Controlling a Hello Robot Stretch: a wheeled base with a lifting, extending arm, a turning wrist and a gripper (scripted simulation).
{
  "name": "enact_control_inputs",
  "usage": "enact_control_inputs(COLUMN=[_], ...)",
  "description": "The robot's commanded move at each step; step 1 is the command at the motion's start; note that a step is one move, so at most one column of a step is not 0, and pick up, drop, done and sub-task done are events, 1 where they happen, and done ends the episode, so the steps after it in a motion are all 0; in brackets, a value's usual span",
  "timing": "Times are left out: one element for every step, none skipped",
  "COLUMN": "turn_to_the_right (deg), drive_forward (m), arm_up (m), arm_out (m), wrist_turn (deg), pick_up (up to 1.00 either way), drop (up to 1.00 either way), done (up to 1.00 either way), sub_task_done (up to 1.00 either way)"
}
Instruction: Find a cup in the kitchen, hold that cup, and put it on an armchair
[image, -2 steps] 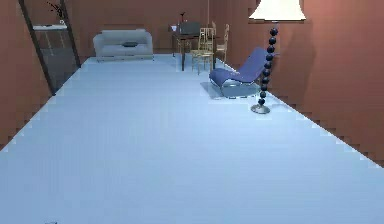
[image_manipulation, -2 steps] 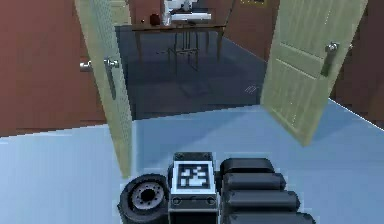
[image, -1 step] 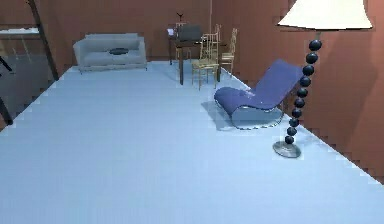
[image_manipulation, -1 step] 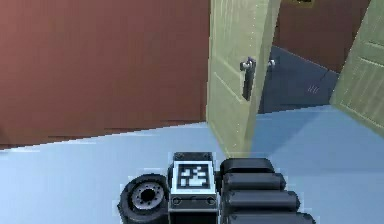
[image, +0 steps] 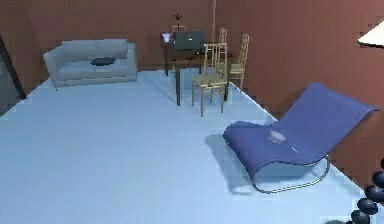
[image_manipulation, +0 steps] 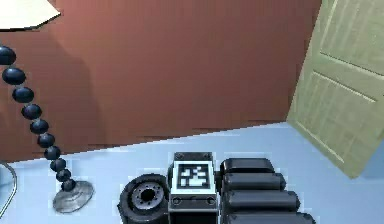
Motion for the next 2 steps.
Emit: enact_control_inputs(turn_to_the_right=[0.0, -3.0], drive_forward=[1.00, 0.00], arm_up=[0.00, 0.00], arm_out=[0.00, 0.00], wrist_turn=[0.0, 0.0], pick_up=[0.00, 0.00], drop=[0.00, 0.00], done=[0.00, 0.00], sub_task_done=[0.00, 0.00])
